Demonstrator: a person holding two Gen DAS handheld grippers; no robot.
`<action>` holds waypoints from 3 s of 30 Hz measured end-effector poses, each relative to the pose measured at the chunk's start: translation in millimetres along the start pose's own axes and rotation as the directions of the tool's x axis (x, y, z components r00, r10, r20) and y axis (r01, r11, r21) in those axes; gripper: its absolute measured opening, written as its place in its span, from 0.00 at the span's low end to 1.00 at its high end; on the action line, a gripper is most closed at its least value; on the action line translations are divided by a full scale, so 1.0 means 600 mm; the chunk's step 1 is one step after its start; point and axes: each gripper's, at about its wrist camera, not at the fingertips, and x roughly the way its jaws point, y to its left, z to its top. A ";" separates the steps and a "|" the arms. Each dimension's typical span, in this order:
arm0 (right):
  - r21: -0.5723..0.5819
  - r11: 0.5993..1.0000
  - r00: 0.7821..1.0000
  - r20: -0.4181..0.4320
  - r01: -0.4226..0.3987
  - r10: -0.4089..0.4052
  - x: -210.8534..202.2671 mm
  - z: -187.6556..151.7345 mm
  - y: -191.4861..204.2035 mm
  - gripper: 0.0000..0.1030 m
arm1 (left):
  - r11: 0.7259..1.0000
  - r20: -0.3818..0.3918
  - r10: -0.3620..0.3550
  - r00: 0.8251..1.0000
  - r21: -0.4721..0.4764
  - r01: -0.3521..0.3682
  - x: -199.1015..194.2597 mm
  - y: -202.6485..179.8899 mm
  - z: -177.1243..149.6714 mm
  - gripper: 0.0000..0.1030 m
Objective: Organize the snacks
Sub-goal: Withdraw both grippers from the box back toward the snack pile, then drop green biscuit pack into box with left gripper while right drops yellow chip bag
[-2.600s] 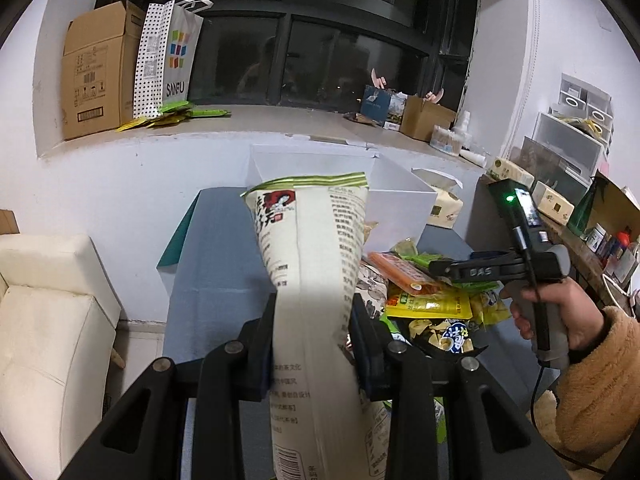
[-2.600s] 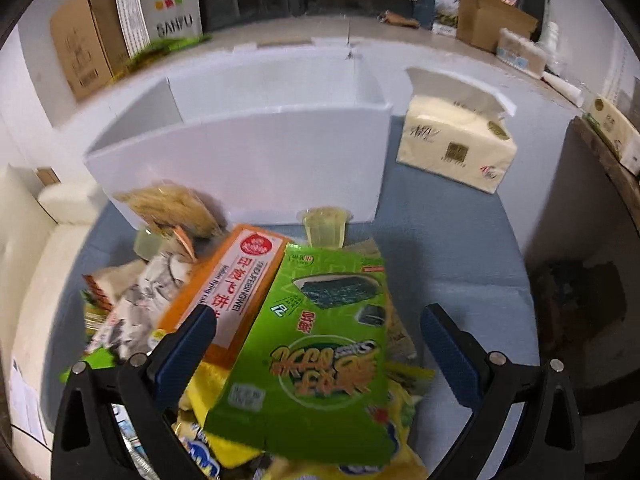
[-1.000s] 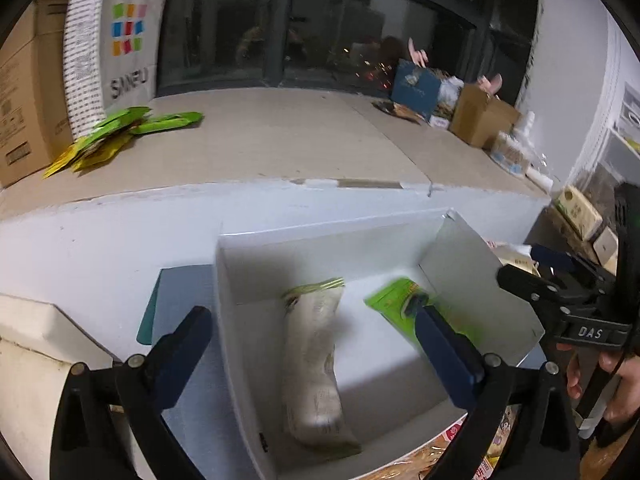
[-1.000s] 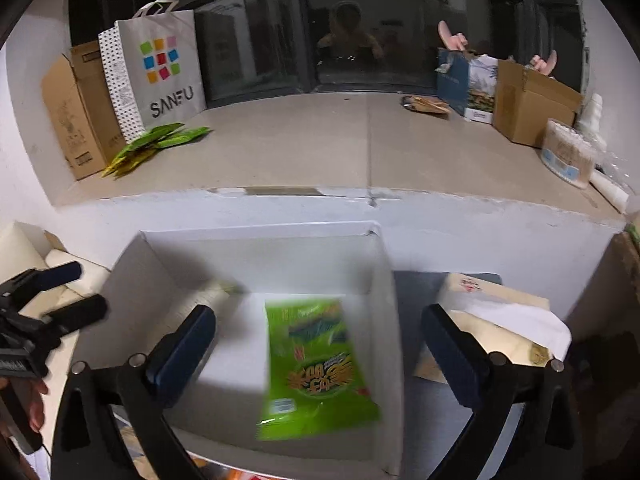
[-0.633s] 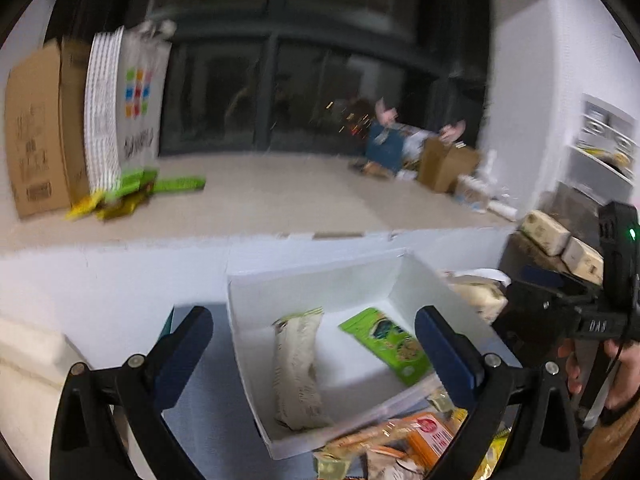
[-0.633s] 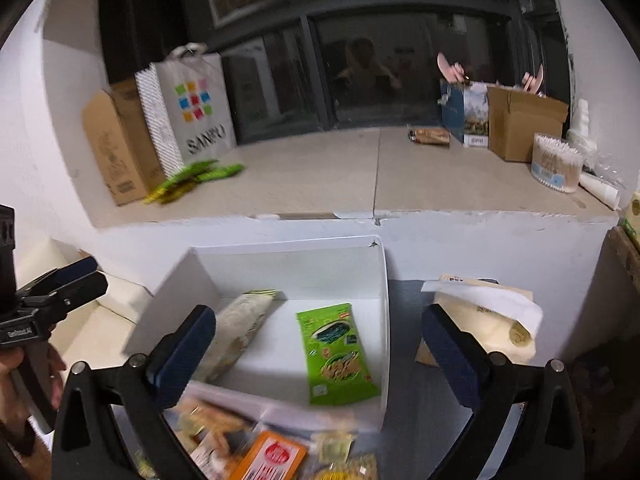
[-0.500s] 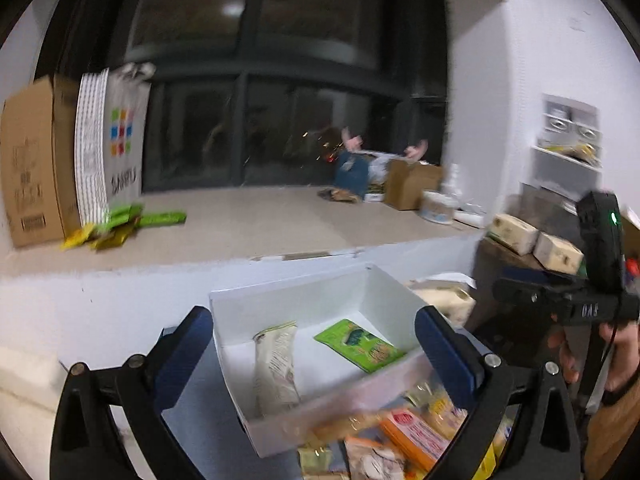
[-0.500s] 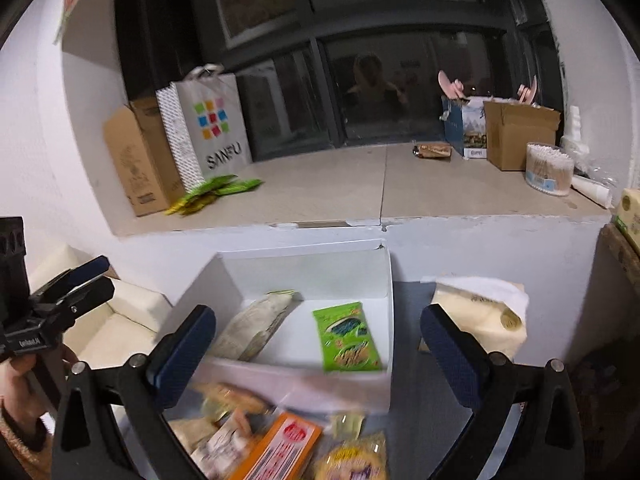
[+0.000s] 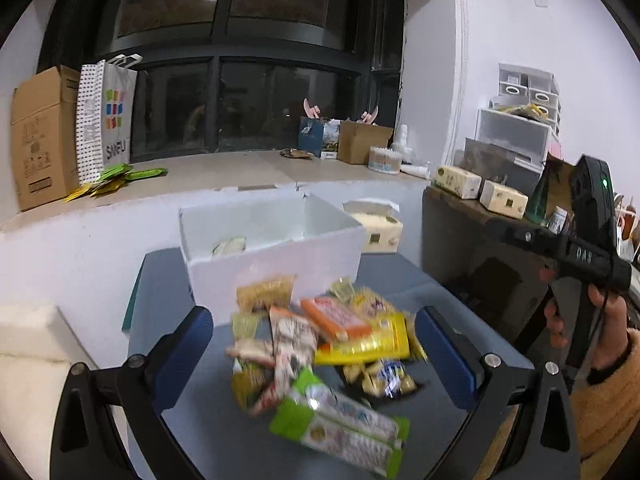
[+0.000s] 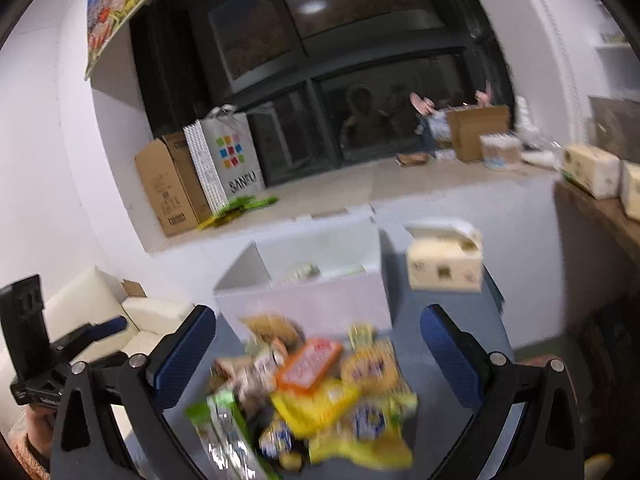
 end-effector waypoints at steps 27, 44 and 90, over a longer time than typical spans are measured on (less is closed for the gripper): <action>0.164 0.984 0.934 -0.357 0.064 -0.001 0.162 -0.121 -0.085 1.00 | 0.996 -0.034 -0.040 0.999 -0.087 0.037 -0.018 -0.008 -0.073 1.00; 0.346 0.938 0.962 -0.262 0.017 0.079 0.122 -0.142 -0.150 0.59 | 0.950 -0.181 -0.134 0.974 -0.303 0.074 0.047 0.044 -0.133 1.00; -0.063 0.991 0.993 -0.035 -0.116 0.114 0.185 0.114 0.018 0.60 | 0.995 0.103 0.028 0.994 -0.096 -0.018 0.128 0.109 0.162 0.14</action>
